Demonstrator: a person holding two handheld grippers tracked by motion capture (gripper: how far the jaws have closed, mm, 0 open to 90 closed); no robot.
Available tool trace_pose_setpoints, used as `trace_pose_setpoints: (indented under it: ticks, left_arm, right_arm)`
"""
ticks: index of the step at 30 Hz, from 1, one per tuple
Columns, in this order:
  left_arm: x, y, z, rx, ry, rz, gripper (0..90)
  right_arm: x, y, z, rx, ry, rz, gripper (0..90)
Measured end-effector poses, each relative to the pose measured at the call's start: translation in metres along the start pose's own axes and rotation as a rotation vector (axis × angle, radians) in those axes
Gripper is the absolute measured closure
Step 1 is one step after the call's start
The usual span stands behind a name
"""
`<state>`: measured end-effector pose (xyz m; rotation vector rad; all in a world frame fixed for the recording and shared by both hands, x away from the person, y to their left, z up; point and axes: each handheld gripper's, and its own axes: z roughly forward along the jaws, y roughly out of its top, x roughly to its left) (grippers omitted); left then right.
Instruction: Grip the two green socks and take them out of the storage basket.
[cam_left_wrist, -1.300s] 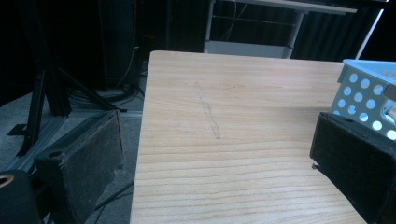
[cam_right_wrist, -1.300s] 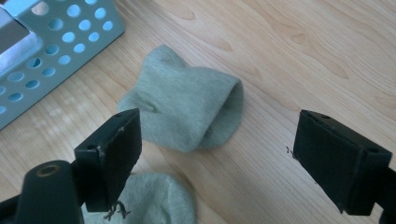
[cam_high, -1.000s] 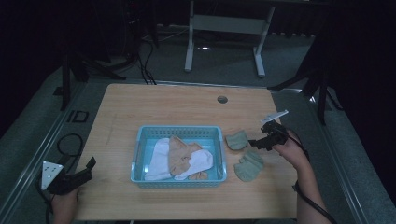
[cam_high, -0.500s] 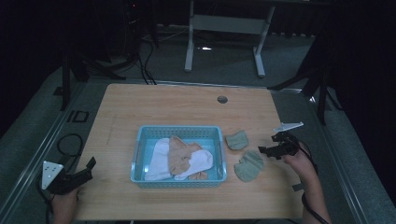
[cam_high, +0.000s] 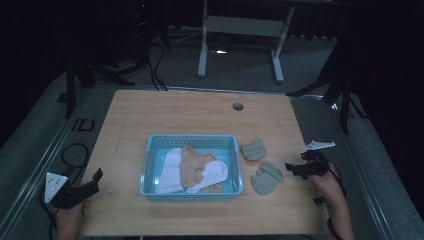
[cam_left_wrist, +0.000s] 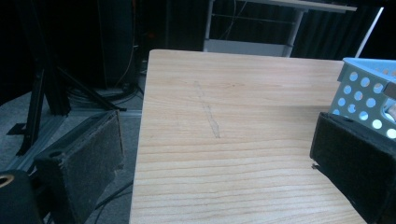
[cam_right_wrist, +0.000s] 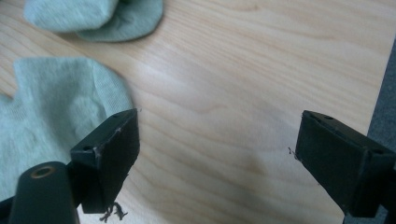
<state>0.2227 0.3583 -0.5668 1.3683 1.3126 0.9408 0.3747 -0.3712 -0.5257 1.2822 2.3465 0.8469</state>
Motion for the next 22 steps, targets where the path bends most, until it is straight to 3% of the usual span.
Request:
trace_pose_setpoints:
  ticks: [11,22]
  left_arm:
    - [0.0,0.0,0.0,-0.001,-0.002,0.0,2.5]
    - [0.0,0.0,0.0,-0.002,-0.002,0.0,2.6]
  right_arm:
    - [-0.001,-0.022,0.001,-0.006,-0.041,0.037,12.4]
    - [-0.005,-0.035,0.002,-0.034,-0.047,0.083,12.4]
